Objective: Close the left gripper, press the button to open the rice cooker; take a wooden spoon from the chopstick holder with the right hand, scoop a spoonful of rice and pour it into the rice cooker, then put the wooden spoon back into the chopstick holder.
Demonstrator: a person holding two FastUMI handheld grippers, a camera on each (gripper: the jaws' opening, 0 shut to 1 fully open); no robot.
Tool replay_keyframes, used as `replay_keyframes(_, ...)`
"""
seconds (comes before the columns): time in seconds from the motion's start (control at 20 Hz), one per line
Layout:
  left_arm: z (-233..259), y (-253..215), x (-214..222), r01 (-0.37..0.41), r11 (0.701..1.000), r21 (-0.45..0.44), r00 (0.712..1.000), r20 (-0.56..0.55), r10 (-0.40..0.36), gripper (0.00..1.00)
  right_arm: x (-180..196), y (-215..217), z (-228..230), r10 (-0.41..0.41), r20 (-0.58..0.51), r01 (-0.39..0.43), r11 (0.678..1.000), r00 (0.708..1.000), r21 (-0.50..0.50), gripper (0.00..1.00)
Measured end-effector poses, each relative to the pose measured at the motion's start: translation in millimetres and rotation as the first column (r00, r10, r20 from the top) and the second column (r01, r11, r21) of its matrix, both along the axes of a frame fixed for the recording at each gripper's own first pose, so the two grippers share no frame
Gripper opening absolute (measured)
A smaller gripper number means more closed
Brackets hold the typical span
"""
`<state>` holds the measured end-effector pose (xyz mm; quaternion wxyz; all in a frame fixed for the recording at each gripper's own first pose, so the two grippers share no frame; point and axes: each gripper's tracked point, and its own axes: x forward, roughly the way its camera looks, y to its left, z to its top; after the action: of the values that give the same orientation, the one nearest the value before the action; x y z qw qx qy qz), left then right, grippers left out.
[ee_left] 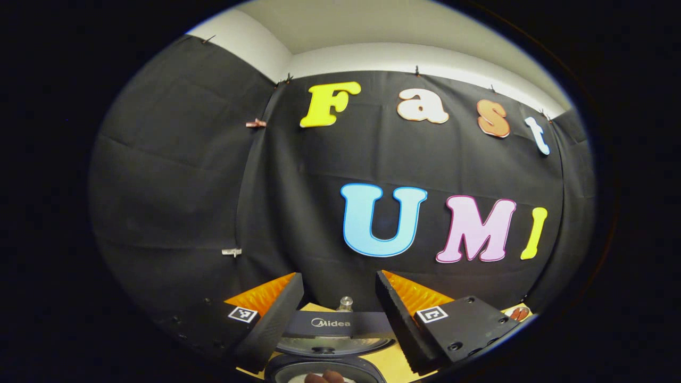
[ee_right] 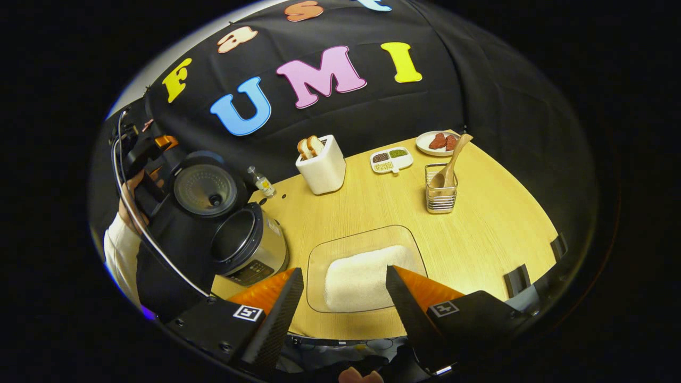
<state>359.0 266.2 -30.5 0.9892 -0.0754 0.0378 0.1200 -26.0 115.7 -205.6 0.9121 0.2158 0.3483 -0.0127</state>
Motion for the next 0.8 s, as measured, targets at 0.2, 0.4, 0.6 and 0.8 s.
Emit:
replay_keyframes(0.2, -35, 5, 13, -0.004, 0.999, -0.044, 0.990, -0.143, -0.003, 0.93, -2, 11, -5, 0.026, -0.021, -0.026, 1.000, 0.999, 0.007, 0.97)
replay_keyframes(0.4, -40, -2, 2, 0.011, 1.000, 0.004, 0.986, -0.169, -0.010, 0.96, 2, 21, -7, 0.051, -0.028, -0.050, 0.999, 0.998, 0.017, 0.97)
replay_keyframes(0.6, -47, -14, -28, 0.024, 1.000, 0.020, 0.984, -0.178, -0.020, 0.96, 7, 28, -7, 0.067, -0.029, -0.066, 0.997, 0.997, 0.027, 0.97)
replay_keyframes(0.8, -64, -30, -69, 0.037, 0.999, 0.018, 0.981, -0.193, -0.033, 0.96, 11, 29, -8, 0.073, -0.029, -0.072, 0.997, 0.997, 0.030, 0.98)
